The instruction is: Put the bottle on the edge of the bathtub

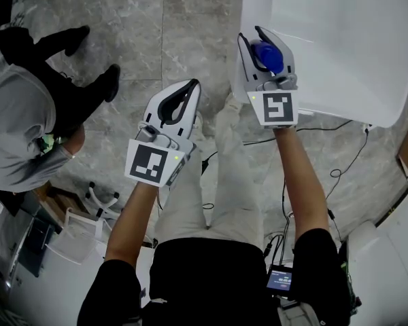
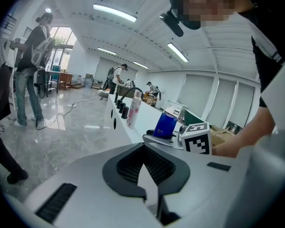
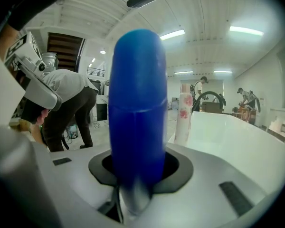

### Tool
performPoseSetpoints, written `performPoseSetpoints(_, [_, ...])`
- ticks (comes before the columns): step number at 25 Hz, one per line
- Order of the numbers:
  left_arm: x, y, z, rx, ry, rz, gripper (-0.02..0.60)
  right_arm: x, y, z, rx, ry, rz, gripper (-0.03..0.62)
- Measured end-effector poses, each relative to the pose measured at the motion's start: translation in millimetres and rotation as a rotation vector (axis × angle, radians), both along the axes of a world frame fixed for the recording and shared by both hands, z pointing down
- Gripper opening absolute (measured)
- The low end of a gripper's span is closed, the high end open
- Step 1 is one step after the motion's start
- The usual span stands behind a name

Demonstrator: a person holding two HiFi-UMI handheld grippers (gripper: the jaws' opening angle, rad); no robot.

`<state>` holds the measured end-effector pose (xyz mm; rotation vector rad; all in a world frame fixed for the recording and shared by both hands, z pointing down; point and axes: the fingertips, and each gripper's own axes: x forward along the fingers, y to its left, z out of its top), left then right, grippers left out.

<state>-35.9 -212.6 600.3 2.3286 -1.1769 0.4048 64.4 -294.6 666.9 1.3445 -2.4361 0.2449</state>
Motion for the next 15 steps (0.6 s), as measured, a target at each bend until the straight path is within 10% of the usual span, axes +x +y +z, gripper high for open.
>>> performPoseSetpoints(15, [-7.0, -0.2, 9.3, -0.031, -0.025, 0.015, 0.012, 0.4, -0.3, 4.7, -0.016, -0.031, 0.002, 0.195])
